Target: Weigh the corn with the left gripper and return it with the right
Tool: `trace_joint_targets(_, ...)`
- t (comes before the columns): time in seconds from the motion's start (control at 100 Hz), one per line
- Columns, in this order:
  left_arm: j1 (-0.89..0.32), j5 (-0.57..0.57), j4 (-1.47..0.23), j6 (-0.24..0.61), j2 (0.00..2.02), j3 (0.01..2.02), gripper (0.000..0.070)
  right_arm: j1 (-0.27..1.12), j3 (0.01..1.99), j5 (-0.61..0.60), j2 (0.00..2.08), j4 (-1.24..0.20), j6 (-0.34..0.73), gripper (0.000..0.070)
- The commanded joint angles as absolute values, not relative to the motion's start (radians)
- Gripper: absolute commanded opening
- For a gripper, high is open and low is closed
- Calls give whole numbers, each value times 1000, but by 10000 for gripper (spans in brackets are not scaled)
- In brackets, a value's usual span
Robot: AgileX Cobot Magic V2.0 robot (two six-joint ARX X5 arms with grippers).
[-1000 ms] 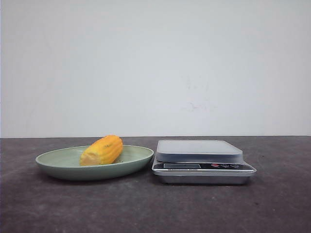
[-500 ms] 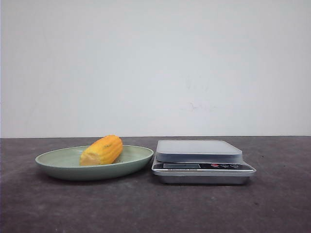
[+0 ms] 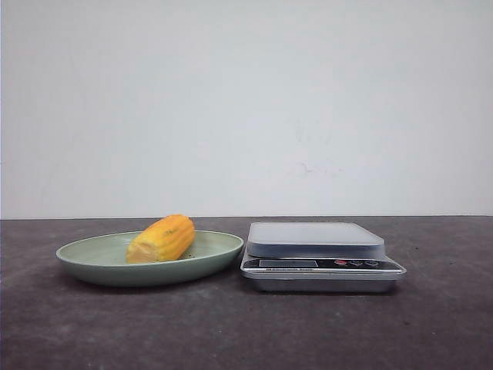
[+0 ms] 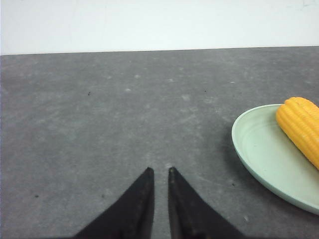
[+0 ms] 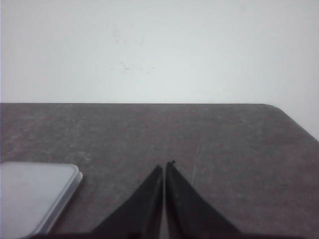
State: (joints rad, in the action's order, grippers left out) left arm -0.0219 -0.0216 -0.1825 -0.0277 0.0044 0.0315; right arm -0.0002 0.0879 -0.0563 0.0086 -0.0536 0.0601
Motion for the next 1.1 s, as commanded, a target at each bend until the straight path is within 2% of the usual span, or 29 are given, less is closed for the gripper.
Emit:
trace_joint_targets(0.0,-23,-18,-187,-37,3,14,5,-2,66,-53,4,-20,71,0)
trace_joint_targets(0.13,-23,-18,-187,-37,3,14,5,-4,13,-53,4,15,71,0)
trace_joint_targets(0.36,-23,-18,-187,-37,3,14,5,-4,13,-52,4,-14,37,0)
trace_joint_targets(0.75,-23,-18,-187,-37,3,14,5,-4,13,-53,4,-181,-26,0)
trace_joint_targets(1.09,-23,-18,-187,-37,3,14,5,-5,13,-52,4,-155,-19,0)
